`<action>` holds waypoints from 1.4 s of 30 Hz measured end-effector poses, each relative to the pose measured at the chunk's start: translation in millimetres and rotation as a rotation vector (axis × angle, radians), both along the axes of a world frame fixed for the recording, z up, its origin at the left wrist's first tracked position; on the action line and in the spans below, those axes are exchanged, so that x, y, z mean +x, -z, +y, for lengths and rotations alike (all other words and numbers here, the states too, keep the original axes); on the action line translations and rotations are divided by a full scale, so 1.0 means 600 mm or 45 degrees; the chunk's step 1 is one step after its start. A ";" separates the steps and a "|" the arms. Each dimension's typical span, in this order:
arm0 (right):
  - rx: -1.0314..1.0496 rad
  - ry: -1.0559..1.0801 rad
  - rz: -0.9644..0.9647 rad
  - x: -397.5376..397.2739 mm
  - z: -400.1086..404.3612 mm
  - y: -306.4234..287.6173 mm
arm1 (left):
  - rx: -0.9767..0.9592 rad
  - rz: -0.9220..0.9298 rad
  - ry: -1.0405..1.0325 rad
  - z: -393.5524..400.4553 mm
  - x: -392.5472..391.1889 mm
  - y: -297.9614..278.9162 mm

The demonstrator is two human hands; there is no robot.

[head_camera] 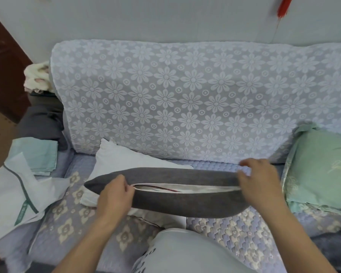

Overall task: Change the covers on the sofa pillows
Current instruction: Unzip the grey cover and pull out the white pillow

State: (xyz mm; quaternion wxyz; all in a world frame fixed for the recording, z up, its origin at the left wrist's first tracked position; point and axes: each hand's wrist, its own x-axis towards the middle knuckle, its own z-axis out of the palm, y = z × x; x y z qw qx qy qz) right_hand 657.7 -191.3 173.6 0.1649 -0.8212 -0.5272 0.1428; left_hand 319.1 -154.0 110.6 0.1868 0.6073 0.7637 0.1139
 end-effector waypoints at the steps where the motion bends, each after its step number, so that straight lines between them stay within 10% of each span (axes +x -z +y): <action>1: -0.032 -0.162 0.014 -0.029 0.005 0.004 | 0.015 0.007 0.052 -0.012 0.018 0.001; 5: -0.189 -0.822 -0.047 -0.174 0.019 0.106 | -0.004 0.042 0.324 -0.048 0.093 0.011; 10: -0.247 -1.021 -0.428 -0.186 0.015 0.192 | -0.059 0.083 0.462 -0.069 0.115 0.021; 35: -0.366 -0.844 -0.067 -0.119 0.057 0.103 | 0.428 0.052 0.277 -0.009 0.022 -0.006; 42: -0.431 -0.748 0.170 -0.097 0.085 0.118 | 0.116 0.088 0.320 -0.012 0.072 0.052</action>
